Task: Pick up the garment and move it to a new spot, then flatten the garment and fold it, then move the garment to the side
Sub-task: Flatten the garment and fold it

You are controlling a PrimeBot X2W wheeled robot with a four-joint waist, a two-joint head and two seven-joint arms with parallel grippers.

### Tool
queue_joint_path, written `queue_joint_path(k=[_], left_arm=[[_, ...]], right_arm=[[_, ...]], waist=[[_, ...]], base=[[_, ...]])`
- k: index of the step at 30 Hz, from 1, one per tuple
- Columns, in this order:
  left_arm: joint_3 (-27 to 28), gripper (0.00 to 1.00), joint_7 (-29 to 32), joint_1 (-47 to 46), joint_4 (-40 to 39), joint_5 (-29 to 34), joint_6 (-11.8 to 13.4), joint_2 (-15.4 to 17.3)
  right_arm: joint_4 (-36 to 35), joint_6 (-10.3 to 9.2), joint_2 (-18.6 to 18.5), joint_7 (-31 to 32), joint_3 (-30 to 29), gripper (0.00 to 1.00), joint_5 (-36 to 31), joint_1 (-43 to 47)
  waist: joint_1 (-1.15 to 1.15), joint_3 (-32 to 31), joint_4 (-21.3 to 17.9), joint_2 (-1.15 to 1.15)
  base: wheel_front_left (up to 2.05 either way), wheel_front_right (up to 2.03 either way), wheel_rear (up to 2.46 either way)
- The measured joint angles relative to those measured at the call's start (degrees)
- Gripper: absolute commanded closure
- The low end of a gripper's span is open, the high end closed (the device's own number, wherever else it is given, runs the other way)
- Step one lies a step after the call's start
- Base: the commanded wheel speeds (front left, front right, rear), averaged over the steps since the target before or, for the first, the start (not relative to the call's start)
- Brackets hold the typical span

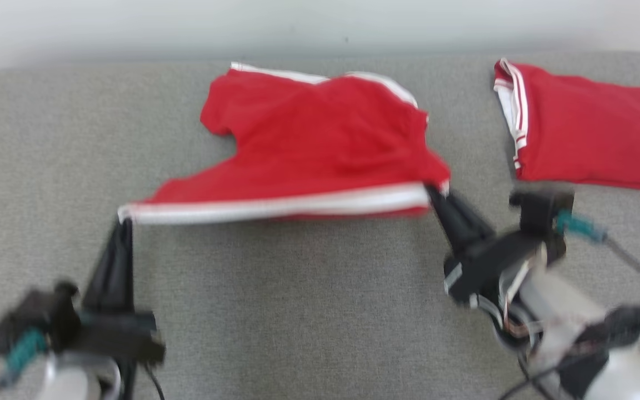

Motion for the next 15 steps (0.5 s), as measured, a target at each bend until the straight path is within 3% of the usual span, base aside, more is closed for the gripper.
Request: queue_joint_path(k=[7,15], left_arm=[[0.9,1.0,0.0,13.5,-1.6,-0.3,0.5,-3.9],[1.8,1.0,0.0,23.0,-1.1,0.2,-0.9,-8.1]], right_arm=[[-3.5,0.02,-1.8,0.0,-2.3,1.0,-2.1,11.4],[-6.1,0.03,-2.4,0.4,-6.1,1.0,-4.0,23.3]], waist=[[0.0,-3.0,0.7,0.0],[0.0,-6.5,1.6,0.0]], base=[[0.0,0.0,0.0],[0.0,0.0,0.0]])
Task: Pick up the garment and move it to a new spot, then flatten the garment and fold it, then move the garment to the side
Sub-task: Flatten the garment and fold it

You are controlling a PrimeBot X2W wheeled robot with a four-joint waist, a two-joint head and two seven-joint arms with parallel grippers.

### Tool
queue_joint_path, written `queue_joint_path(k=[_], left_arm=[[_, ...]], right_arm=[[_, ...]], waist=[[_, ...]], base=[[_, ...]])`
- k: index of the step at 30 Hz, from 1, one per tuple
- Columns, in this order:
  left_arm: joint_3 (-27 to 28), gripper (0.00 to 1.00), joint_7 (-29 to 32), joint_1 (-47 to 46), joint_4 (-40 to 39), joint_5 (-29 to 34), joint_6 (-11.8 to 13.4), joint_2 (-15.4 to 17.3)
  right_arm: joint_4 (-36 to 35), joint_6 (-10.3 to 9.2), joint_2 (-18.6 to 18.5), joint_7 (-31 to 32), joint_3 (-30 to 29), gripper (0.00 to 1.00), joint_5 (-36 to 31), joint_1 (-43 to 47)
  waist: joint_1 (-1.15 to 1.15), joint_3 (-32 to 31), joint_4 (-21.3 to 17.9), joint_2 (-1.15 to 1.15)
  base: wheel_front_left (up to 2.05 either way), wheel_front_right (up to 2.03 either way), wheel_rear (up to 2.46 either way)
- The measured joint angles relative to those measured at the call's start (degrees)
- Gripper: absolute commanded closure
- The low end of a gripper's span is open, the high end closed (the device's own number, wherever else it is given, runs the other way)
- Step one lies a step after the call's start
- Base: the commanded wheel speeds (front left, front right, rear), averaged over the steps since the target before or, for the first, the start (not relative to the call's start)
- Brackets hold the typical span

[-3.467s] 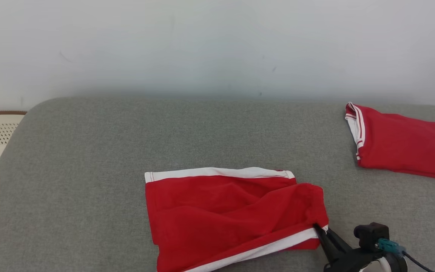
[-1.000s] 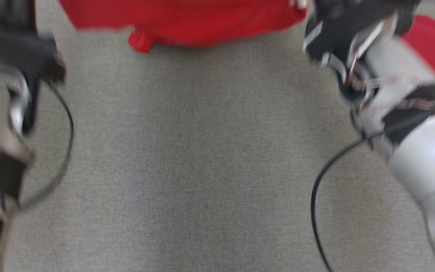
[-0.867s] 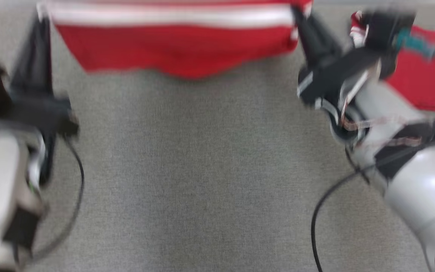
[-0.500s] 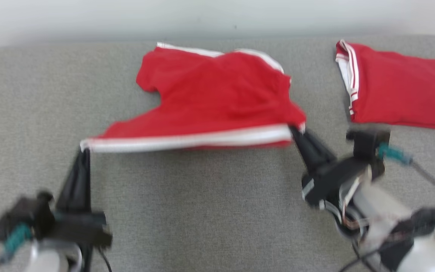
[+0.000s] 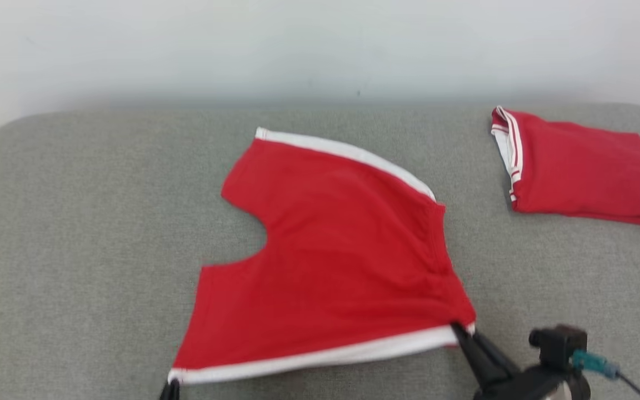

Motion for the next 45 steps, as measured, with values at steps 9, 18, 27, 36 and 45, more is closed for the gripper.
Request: queue_joint_path(k=[9,18,27,36,45], left_arm=[[2.1,1.0,0.0,7.1,1.0,2.3,-1.5,-2.4],[3.7,1.0,0.0,6.0,1.5,5.2,-3.6,-2.9],[4.0,1.0,0.5,-6.0,1.0,8.6,-6.6,1.4],[4.8,1.0,6.9,-24.3,4.0,10.7,-11.0,9.4],[1.8,1.0,12.1,-42.5,13.3,11.6,-13.7,15.1]], right_arm=[[-6.2,0.0,0.7,6.0,-4.7,1.0,-3.7,13.4],[-12.5,0.0,3.6,9.3,-9.9,1.0,-8.6,16.6],[-17.2,0.0,5.9,10.1,-13.2,1.0,-9.8,12.9],[-15.1,0.0,9.0,10.4,-12.2,1.0,-7.4,1.0],[-5.4,0.0,13.5,5.8,-8.4,1.0,-6.0,-12.8]], waist=[[0.0,-2.9,1.1,0.0],[0.02,-2.0,0.8,0.01],[0.02,-1.0,-1.6,0.01],[0.02,3.3,-5.5,0.02],[0.03,10.5,-10.7,0.02]], base=[[0.0,0.0,0.0],[0.0,0.0,0.0],[0.0,0.0,0.0],[0.0,0.0,0.0],[0.0,0.0,0.0]])
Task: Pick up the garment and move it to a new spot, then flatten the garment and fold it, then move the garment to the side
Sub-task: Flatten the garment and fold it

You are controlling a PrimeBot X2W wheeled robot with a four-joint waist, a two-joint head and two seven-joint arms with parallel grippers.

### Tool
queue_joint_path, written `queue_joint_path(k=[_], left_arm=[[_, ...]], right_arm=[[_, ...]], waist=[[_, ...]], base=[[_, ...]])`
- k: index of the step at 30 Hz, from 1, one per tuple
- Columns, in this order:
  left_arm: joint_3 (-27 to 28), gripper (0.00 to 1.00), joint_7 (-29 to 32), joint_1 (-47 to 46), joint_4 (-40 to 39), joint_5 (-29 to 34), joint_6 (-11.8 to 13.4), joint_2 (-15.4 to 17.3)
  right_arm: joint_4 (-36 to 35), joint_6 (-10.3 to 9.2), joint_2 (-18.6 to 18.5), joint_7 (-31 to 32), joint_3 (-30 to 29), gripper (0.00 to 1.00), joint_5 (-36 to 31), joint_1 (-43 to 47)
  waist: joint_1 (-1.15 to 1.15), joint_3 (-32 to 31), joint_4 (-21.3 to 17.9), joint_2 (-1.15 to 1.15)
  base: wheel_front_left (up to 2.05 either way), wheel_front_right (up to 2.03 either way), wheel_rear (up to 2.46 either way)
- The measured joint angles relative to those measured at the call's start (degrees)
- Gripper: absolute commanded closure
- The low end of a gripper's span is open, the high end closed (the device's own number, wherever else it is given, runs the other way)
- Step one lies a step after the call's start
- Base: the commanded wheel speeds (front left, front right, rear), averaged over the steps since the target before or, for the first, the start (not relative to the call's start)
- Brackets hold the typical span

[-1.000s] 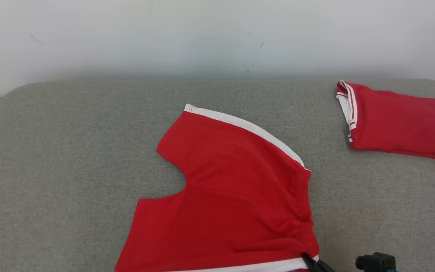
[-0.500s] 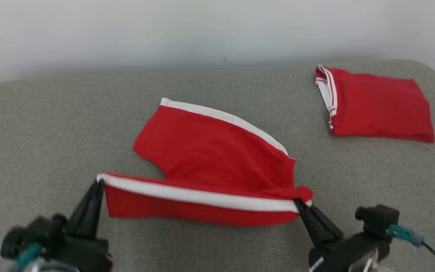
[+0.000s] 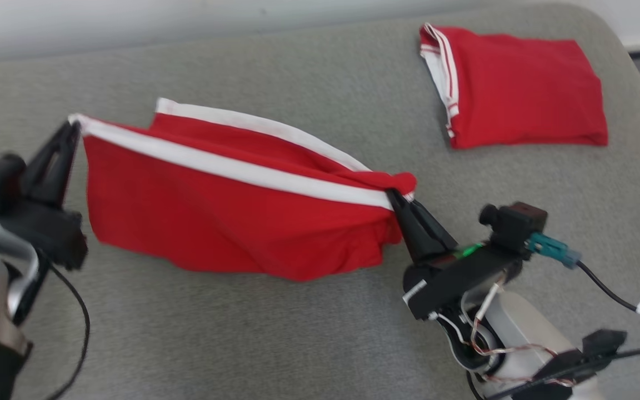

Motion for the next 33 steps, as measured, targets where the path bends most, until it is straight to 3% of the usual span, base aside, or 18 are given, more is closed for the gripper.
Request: queue_joint_path(k=[10,24,25,26,27,33], left_arm=[[-5.3,1.0,2.5,-12.2,11.4,-0.3,-0.9,2.5],[-11.7,1.0,-1.4,-20.5,25.0,-2.1,-1.0,3.7],[-12.2,1.0,-1.7,-20.7,26.0,-2.3,-1.0,3.7],[-12.7,0.56,-2.4,-21.0,26.7,-2.4,-1.0,3.6],[-13.0,0.0,-3.2,-21.2,27.3,-2.4,-1.0,3.6],[-14.7,0.0,-7.1,-21.3,30.7,-3.5,-1.0,2.6]], right_arm=[[7.4,0.0,3.4,-3.5,3.6,1.0,3.0,-7.3],[12.9,0.0,6.8,-5.4,7.4,1.0,5.2,-12.4],[13.3,0.0,6.8,-5.4,7.7,0.84,5.2,-12.4],[13.7,0.0,6.9,-5.4,8.0,0.56,5.2,-12.4],[14.0,0.0,7.0,-5.5,8.1,0.03,5.2,-12.5],[14.3,0.0,6.0,-5.9,8.6,0.0,5.0,-12.8]], waist=[[0.0,5.1,-5.3,0.0],[-0.01,8.2,-10.2,0.0],[-0.01,8.2,-10.2,0.0],[-0.01,8.1,-10.2,0.0],[-0.01,8.0,-10.1,0.0],[-0.02,6.6,-9.5,-0.01]], base=[[0.0,0.0,0.0],[0.0,0.0,0.0],[0.0,0.0,0.0],[0.0,0.0,0.0],[0.0,0.0,0.0],[0.0,0.0,0.0]])
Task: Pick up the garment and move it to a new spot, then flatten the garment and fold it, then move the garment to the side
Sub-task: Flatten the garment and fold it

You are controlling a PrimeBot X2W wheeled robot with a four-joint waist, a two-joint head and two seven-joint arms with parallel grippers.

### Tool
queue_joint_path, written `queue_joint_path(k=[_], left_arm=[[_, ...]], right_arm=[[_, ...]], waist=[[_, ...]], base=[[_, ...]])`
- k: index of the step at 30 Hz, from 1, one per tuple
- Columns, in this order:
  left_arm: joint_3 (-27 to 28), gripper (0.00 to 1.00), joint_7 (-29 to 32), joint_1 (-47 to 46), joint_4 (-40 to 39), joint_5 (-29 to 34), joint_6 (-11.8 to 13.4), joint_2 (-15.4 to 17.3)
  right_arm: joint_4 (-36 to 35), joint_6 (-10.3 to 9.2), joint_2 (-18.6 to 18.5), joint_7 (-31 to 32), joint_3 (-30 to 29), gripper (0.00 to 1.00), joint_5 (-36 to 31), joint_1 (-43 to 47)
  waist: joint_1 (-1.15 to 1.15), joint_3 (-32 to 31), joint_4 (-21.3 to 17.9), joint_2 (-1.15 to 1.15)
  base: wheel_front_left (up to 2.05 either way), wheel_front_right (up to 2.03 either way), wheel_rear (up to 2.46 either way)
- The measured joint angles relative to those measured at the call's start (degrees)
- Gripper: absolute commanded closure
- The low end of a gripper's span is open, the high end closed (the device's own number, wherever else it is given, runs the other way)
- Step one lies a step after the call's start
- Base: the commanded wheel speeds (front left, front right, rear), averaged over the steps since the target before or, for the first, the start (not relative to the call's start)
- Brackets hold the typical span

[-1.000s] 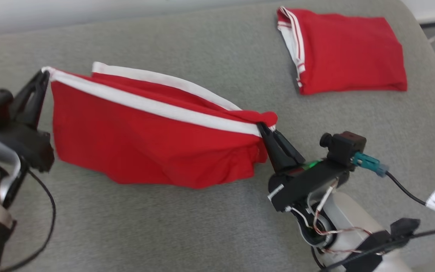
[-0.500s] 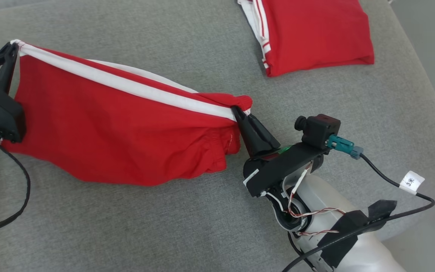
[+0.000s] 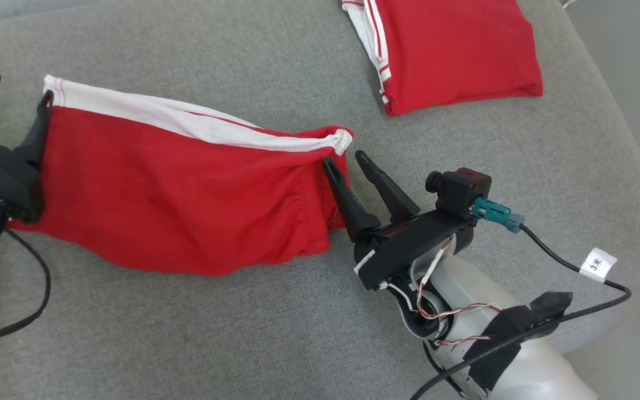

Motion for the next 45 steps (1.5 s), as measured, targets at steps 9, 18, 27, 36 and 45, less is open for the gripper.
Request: queue_joint_path(k=[9,18,27,36,45], left_arm=[[0.6,0.0,-4.3,3.1,-1.1,-2.2,0.5,-0.6],[3.0,0.0,-5.0,9.7,-9.5,-3.1,3.3,-0.7],[6.1,0.0,-5.0,18.1,-19.9,-3.7,6.1,-0.5],[7.8,0.0,-5.0,22.1,-23.1,-4.3,7.2,-0.3],[6.9,0.0,-4.9,23.6,-20.3,-6.6,7.3,-3.9]], right_arm=[[-4.0,-0.01,-4.5,-0.2,-3.2,0.0,-3.3,4.9],[-12.9,-0.02,-6.5,-0.4,-10.2,0.0,-9.7,13.6],[-23.5,-0.03,-4.2,-0.5,-20.5,0.0,-26.7,25.5],[-28.8,-0.02,-0.5,-0.5,-23.5,0.0,-35.9,33.0],[-29.3,-0.02,0.5,-0.5,-24.6,0.0,-36.3,33.7]], waist=[[-0.01,-3.6,1.7,-0.01],[-0.01,-6.7,4.0,-0.01],[-0.01,-9.3,6.1,-0.01],[-0.01,-10.2,6.6,-0.01],[0.0,-9.3,6.6,-0.01]], base=[[0.0,0.0,0.0],[0.0,0.0,0.0],[0.0,0.0,0.0],[0.0,0.0,0.0],[0.0,0.0,0.0]])
